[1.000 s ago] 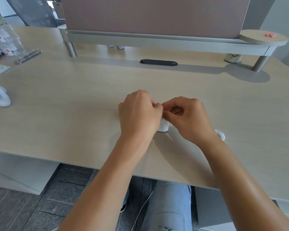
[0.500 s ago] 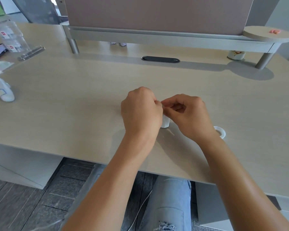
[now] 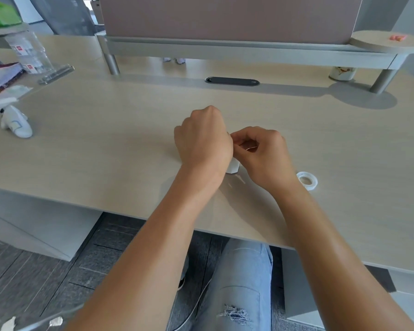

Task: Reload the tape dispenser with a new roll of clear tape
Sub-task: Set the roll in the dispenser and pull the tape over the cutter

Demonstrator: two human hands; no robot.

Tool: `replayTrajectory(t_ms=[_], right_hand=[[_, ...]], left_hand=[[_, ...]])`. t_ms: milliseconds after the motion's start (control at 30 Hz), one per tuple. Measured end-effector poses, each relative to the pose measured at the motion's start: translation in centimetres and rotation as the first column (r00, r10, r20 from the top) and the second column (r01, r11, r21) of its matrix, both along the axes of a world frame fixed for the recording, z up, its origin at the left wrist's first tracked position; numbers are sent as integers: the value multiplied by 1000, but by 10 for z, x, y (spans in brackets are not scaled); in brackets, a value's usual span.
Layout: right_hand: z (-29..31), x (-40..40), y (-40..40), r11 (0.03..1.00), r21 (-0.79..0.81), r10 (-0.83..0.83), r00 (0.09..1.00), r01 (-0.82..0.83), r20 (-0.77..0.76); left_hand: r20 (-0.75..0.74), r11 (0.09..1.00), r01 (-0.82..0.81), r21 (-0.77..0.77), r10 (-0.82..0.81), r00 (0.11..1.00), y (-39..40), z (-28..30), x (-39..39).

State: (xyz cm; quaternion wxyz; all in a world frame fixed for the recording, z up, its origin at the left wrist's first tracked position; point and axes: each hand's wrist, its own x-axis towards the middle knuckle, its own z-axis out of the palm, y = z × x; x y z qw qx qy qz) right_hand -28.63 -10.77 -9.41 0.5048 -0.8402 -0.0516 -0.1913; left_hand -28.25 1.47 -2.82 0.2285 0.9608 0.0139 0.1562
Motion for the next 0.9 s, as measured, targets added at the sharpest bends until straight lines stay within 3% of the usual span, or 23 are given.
replayTrajectory(t_ms=[333,633,900], right_hand=[[-5,5,1,997,-79,-20,999,24,50],[14,7,16,960,-274,-46,998,55,38],[33,9,33,865,-493,-114,993,90,-19]], left_hand=[[-138,993,0,122,16,990,7,9,4],[-61,996,24,-87,-30,998,42,-14,16],[-96,931,18,-365,-56,994,67,-20,27]])
